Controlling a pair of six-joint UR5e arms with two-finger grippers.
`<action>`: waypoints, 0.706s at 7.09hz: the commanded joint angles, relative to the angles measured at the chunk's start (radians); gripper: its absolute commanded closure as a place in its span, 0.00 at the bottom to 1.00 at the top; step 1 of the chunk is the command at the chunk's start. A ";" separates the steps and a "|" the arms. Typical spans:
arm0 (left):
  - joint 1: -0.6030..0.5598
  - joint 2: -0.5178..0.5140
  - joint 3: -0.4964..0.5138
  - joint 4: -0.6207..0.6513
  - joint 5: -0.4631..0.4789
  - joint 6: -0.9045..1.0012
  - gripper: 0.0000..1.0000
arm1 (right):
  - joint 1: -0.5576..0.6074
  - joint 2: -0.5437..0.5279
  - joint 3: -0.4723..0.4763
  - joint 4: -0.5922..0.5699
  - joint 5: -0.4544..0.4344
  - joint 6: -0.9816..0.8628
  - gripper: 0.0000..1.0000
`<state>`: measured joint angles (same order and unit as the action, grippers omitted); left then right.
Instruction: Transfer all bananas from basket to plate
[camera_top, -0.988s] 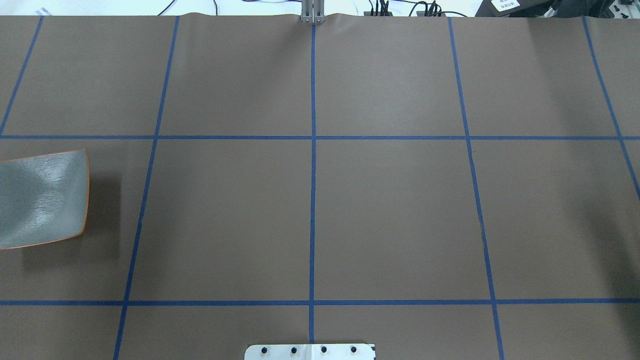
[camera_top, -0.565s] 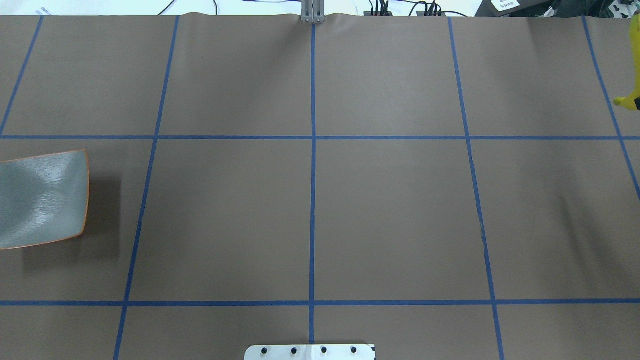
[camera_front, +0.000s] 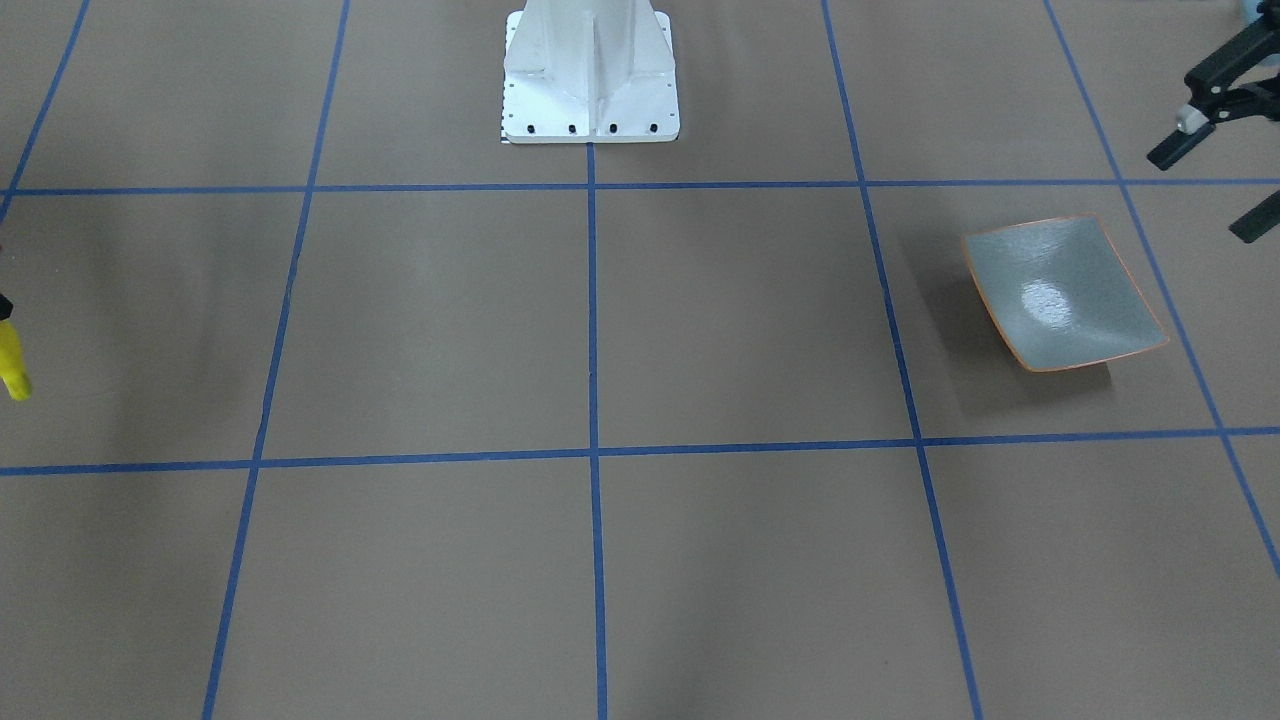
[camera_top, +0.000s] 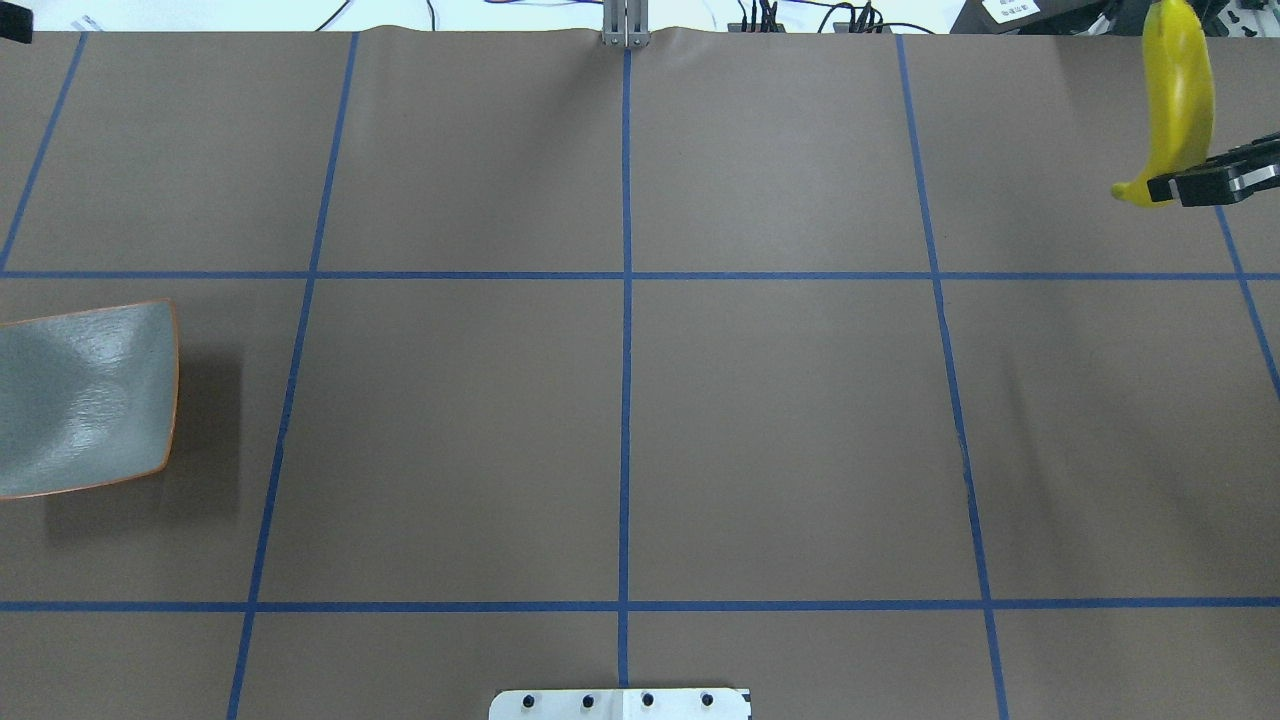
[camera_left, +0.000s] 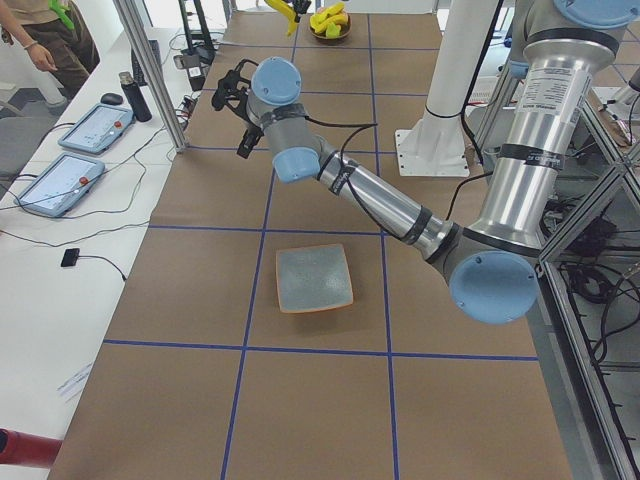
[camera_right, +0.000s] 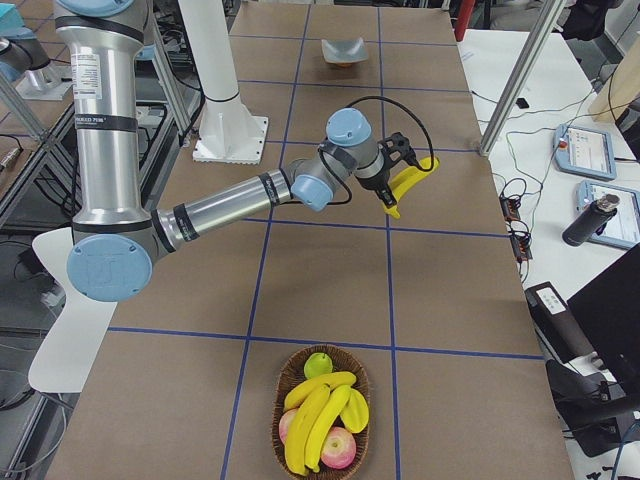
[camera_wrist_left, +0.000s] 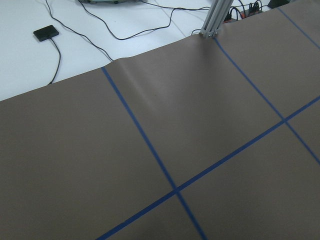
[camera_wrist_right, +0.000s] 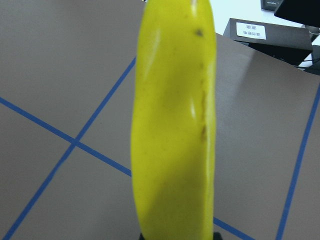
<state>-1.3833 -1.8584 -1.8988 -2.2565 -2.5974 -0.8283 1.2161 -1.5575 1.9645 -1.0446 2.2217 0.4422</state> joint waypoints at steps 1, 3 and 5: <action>0.128 -0.112 0.001 -0.006 0.099 -0.168 0.00 | -0.105 0.010 0.042 -0.003 -0.074 0.100 1.00; 0.286 -0.173 -0.020 -0.005 0.331 -0.291 0.00 | -0.176 0.110 0.162 -0.271 -0.122 0.151 1.00; 0.357 -0.231 -0.016 0.000 0.361 -0.388 0.00 | -0.312 0.254 0.238 -0.530 -0.245 0.237 1.00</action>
<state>-1.0744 -2.0525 -1.9150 -2.2583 -2.2653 -1.1553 0.9902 -1.3908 2.1603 -1.4234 2.0523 0.6221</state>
